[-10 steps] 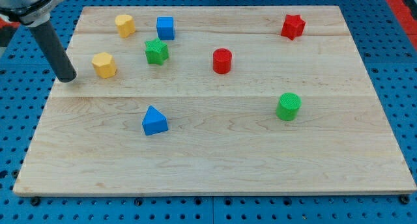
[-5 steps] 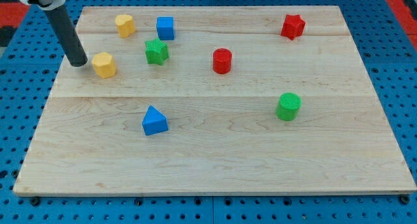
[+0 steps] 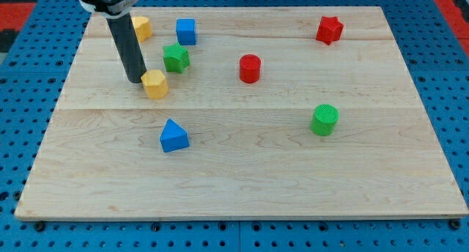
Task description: Push the yellow hexagon to the center
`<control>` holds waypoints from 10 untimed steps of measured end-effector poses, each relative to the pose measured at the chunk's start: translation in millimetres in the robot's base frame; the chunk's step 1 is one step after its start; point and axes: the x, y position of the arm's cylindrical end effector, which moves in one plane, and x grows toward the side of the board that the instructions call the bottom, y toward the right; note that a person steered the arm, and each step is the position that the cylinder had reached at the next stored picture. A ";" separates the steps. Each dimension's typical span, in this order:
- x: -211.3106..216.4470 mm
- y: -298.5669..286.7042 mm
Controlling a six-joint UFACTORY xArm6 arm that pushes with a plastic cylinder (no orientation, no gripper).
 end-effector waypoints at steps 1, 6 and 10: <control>7.5 3.2; 31.0 10.8; 31.0 81.2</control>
